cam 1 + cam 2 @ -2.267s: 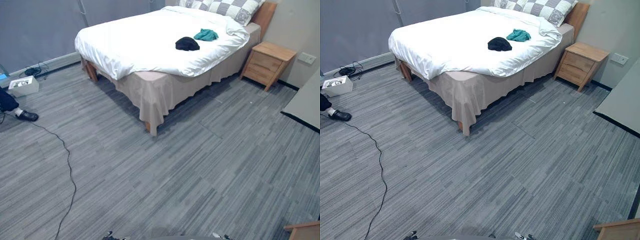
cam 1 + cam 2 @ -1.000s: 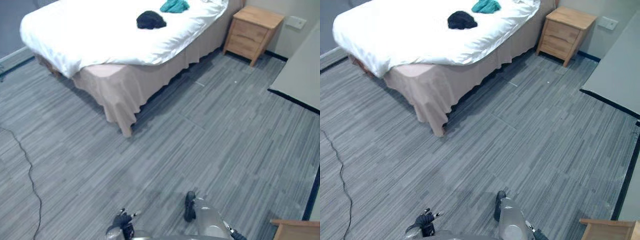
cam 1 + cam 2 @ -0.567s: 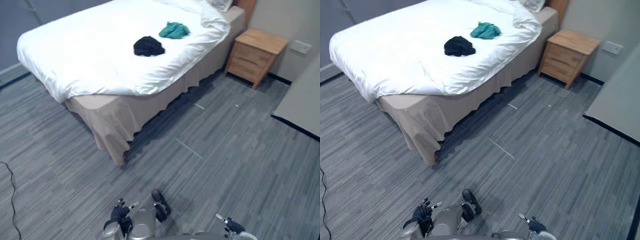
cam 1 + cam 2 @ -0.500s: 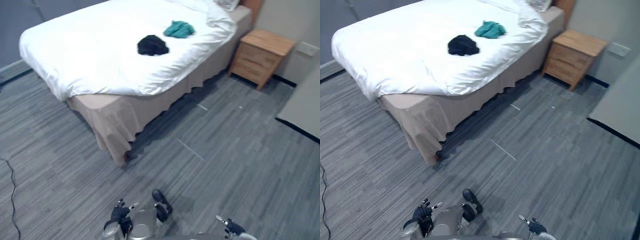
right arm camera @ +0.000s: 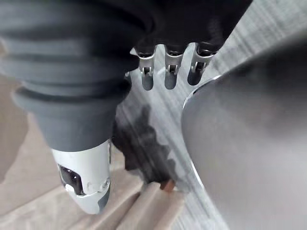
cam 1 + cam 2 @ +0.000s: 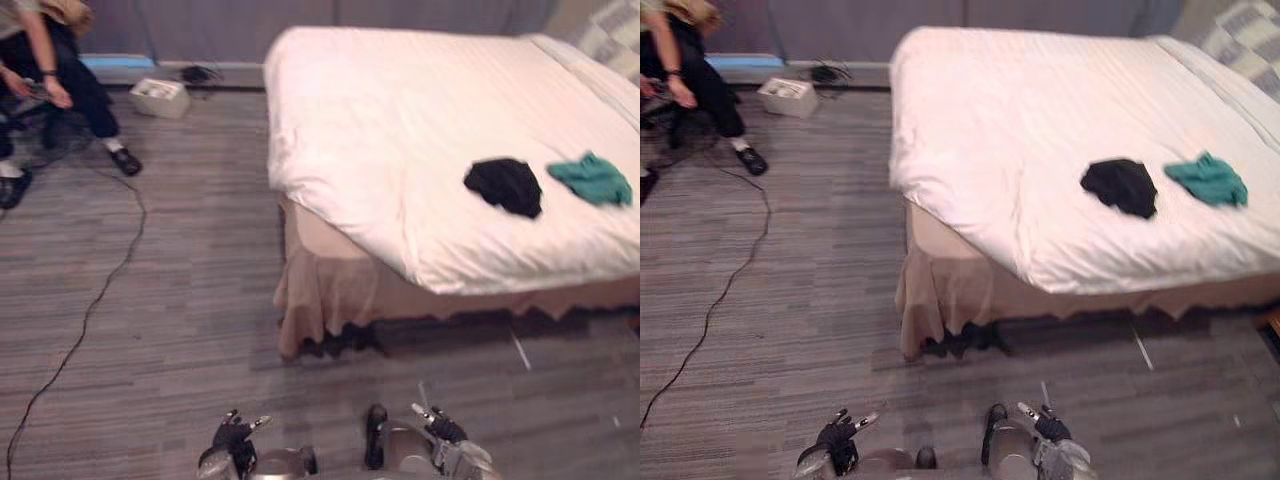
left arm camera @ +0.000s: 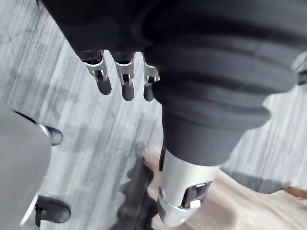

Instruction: Tidy the bed and pick cloth on bed and put in laundry

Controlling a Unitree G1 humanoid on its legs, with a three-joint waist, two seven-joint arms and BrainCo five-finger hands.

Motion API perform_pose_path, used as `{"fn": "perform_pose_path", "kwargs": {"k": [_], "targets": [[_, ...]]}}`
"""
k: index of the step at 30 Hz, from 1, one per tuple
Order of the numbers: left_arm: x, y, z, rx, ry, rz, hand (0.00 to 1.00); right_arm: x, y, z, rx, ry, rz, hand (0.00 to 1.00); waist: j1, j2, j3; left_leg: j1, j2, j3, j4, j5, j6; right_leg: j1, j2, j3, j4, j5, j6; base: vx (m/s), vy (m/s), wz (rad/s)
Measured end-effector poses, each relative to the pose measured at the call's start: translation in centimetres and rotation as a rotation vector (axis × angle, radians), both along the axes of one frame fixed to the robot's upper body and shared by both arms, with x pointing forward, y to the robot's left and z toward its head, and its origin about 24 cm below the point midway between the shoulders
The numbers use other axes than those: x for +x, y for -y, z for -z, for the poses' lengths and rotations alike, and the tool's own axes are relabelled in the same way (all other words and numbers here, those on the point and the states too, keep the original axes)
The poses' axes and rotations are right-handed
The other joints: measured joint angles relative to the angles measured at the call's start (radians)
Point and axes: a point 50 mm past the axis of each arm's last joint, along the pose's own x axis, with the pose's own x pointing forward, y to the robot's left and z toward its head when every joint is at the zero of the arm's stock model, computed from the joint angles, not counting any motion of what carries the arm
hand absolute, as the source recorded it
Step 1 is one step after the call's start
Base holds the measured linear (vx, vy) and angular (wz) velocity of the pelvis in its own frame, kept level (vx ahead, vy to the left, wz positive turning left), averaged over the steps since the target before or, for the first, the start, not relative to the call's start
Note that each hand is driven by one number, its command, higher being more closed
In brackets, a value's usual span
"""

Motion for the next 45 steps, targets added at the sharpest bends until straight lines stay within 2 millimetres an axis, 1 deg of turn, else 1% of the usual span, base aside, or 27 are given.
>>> {"fn": "perform_pose_path", "kwargs": {"k": [1,3,5,6,7,9,10,11,12,13,14,15,16,17,19,22,23,24,25,26,29,31,32,35,39,43,45], "targets": [[-0.1,0.5,0.0,-0.003,0.008,-0.014,0.00,0.1,0.0,0.0,-0.002,0.001,-0.014,0.00,0.006,0.024,-0.007,-0.018,0.027,0.018,0.043,-0.010,-0.016,0.013,0.020,-0.004,-0.028,0.001,-0.005,0.40,-0.317,-0.33],[0.9,0.8,-0.5,0.041,0.085,-0.034,0.00,0.3,0.8,-0.2,-0.017,-0.004,-0.027,0.00,-0.001,0.059,-0.002,-0.124,0.105,0.037,0.294,-0.050,-0.054,0.085,0.053,-0.020,-0.099,-0.024,-0.048,0.22,-0.245,0.12],[1.9,0.6,-1.5,0.127,0.164,-0.018,0.00,-0.2,1.0,-0.1,-0.013,-0.042,-0.025,0.00,-0.010,0.066,0.001,-0.146,0.176,0.090,0.355,-0.067,-0.051,0.145,0.070,-0.032,-0.124,-0.032,-0.060,0.15,-0.173,0.11],[2.6,0.5,-2.1,0.162,0.201,-0.008,0.00,-0.4,1.1,0.0,-0.012,-0.049,-0.024,0.00,-0.009,0.065,0.002,-0.147,0.196,0.108,0.347,-0.067,-0.052,0.156,0.071,-0.035,-0.125,-0.038,-0.063,0.13,-0.177,-0.06],[6.1,0.1,-5.2,0.282,0.385,0.035,0.00,-0.8,1.4,0.0,-0.020,-0.050,-0.021,0.00,-0.013,0.065,0.003,-0.171,0.242,0.138,0.282,-0.050,-0.063,0.163,0.070,-0.033,-0.125,-0.052,-0.055,0.08,-0.119,-0.09],[8.9,-0.5,-8.4,0.368,0.551,0.045,0.00,-1.4,1.8,0.0,-0.029,-0.066,-0.017,0.00,-0.017,0.073,-0.001,-0.183,0.256,0.142,0.205,0.004,-0.070,0.152,0.073,-0.030,-0.119,-0.059,-0.049,0.05,-0.011,-0.14],[11.8,-1.6,-13.3,0.460,0.766,0.035,0.00,-2.2,2.6,0.1,-0.042,-0.080,0.009,0.00,-0.021,0.095,-0.015,-0.190,0.271,0.150,0.104,0.115,-0.079,0.128,0.083,-0.023,-0.107,-0.072,-0.032,0.09,0.117,-0.20],[13.1,-2.6,-16.5,0.527,0.893,0.040,0.00,-2.4,3.1,0.0,-0.052,-0.074,0.018,0.00,-0.034,0.090,-0.016,-0.178,0.260,0.170,0.076,0.133,-0.078,0.125,0.066,-0.016,-0.100,-0.072,-0.027,0.08,0.103,-0.15],[13.7,-3.1,-18.3,0.564,0.959,0.049,0.00,-2.7,3.3,-0.1,-0.058,-0.078,0.018,0.00,-0.040,0.086,-0.017,-0.171,0.246,0.176,0.052,0.138,-0.079,0.121,0.058,-0.019,-0.100,-0.070,-0.026,0.10,0.127,-0.04],[14.9,-3.7,-22.2,0.632,1.103,0.082,0.00,-3.7,3.6,0.1,-0.063,-0.094,0.034,0.00,-0.045,0.076,-0.021,-0.159,0.219,0.188,0.008,0.157,-0.070,0.112,0.037,-0.019,-0.098,-0.068,-0.019,0.06,0.098,0.03],[15.6,-3.7,-24.4,0.663,1.185,0.100,0.00,-4.5,3.8,0.2,-0.063,-0.110,0.050,0.00,-0.044,0.071,-0.022,-0.149,0.204,0.191,-0.015,0.168,-0.064,0.112,0.028,-0.019,-0.100,-0.067,-0.013,0.12,0.164,0.07],[16.2,-3.4,-27.3,0.681,1.296,0.127,0.00,-6.1,3.7,0.5,-0.056,-0.153,0.065,0.00,-0.042,0.066,-0.027,-0.134,0.181,0.197,-0.044,0.183,-0.064,0.115,0.010,-0.020,-0.102,-0.069,0.000,0.08,0.092,0.09],[16.3,-3.3,-28.1,0.680,1.325,0.133,0.00,-6.4,3.7,0.5,-0.054,-0.160,0.067,0.00,-0.044,0.066,-0.029,-0.133,0.177,0.199,-0.050,0.186,-0.063,0.116,0.006,-0.021,-0.103,-0.070,0.004,0.11,0.113,0.07],[16.5,-3.0,-29.7,0.664,1.383,0.165,0.00,-7.1,3.5,0.6,-0.047,-0.172,0.079,0.00,-0.048,0.065,-0.029,-0.125,0.170,0.222,-0.053,0.186,-0.063,0.122,-0.002,-0.020,-0.108,-0.070,0.008,0.07,0.063,-0.03],[16.9,-2.4,-30.0,0.652,1.383,0.215,0.00,-7.1,3.5,0.7,-0.046,-0.174,0.075,0.00,-0.061,0.063,-0.030,-0.114,0.168,0.240,-0.053,0.186,-0.063,0.133,-0.005,-0.016,-0.115,-0.069,0.010,0.05,0.045,-0.07],[18.7,0.2,-30.7,0.624,1.382,0.361,0.00,-6.1,3.6,0.4,-0.048,-0.139,0.044,0.00,-0.069,0.057,-0.028,-0.146,0.177,0.261,-0.046,0.186,-0.064,0.073,-0.001,0.004,-0.085,-0.071,0.012,-0.06,-0.014,-0.12],[20.1,1.5,-31.4,0.620,1.383,0.417,0.00,-5.2,3.4,0.3,-0.047,-0.115,0.019,0.00,-0.070,0.050,-0.019,-0.182,0.182,0.276,-0.040,0.190,-0.069,0.016,-0.001,0.009,-0.056,-0.074,0.010,-0.14,-0.044,-0.26],[21.5,2.5,-32.4,0.629,1.380,0.462,0.00,-3.6,3.2,0.0,-0.047,-0.065,0.005,0.00,-0.084,0.039,0.007,-0.214,0.184,0.293,-0.038,0.193,-0.075,-0.032,-0.001,0.024,-0.028,-0.074,0.008,-0.15,-0.045,-0.30],[22.2,2.9,-32.8,0.634,1.375,0.479,0.00,-2.8,3.1,-0.2,-0.045,-0.037,-0.001,0.00,-0.094,0.036,0.023,-0.226,0.186,0.302,-0.038,0.194,-0.075,-0.050,-0.001,0.029,-0.020,-0.073,0.006,-0.17,-0.039,-0.30],[23.6,3.9,-33.8,0.651,1.360,0.520,0.00,-0.9,2.8,-0.8,-0.043,0.038,-0.018,0.00,-0.112,0.025,0.063,-0.258,0.192,0.326,-0.033,0.196,-0.072,-0.096,-0.003,0.034,-0.006,-0.069,0.005,-0.19,-0.026,-0.26],[26.2,5.8,-35.8,0.705,1.311,0.585,0.00,2.8,1.8,-2.4,-0.028,0.188,-0.056,0.00,-0.150,0.001,0.145,-0.332,0.204,0.380,-0.016,0.201,-0.063,-0.191,-0.005,0.055,0.001,-0.029,0.004,-0.17,0.001,-0.35],[27.4,6.6,-36.4,0.705,1.264,0.614,0.00,4.1,1.2,-3.1,-0.019,0.243,-0.069,0.00,-0.155,0.000,0.180,-0.363,0.207,0.403,-0.005,0.205,-0.056,-0.230,-0.006,0.064,-0.002,-0.001,0.001,-0.07,0.023,-0.32],[28.1,6.8,-36.9,0.724,1.228,0.614,1.00,5.2,0.8,-3.6,-0.010,0.282,-0.085,0.00,-0.159,-0.006,0.205,-0.386,0.209,0.418,0.002,0.207,-0.053,-0.259,-0.006,0.076,-0.003,0.011,0.003,-0.04,0.023,-0.26],[29.4,6.2,-37.6,0.832,1.116,0.603,1.00,7.2,-0.7,-4.8,0.014,0.360,-0.137,0.00,-0.182,-0.015,0.237,-0.442,0.222,0.422,0.023,0.210,-0.046,-0.300,0.000,0.077,-0.027,0.040,0.009,-0.01,-0.006,-0.06],[30.0,5.0,-40.2,1.062,1.046,0.575,1.00,8.4,-1.5,-6.1,0.004,0.437,-0.182,0.00,-0.180,-0.022,0.266,-0.474,0.251,0.445,0.056,0.199,-0.028,-0.307,0.017,0.084,-0.077,0.074,0.020,0.02,-0.019,-0.13],[30.3,3.8,-39.3,1.053,0.967,0.533,1.00,9.3,-2.0,-7.3,0.005,0.523,-0.164,0.00,-0.185,-0.022,0.266,-0.451,0.261,0.463,0.070,0.182,-0.018,-0.270,0.019,0.084,-0.104,0.087,0.037,0.04,0.005,-0.10],[30.3,2.9,-37.6,1.035,0.915,0.524,1.00,9.7,-1.8,-8.1,-0.013,0.584,-0.132,0.00,-0.187,-0.022,0.267,-0.405,0.260,0.463,0.067,0.173,-0.018,-0.215,0.019,0.083,-0.126,0.087,0.037,0.04,0.021,-0.03]]}}
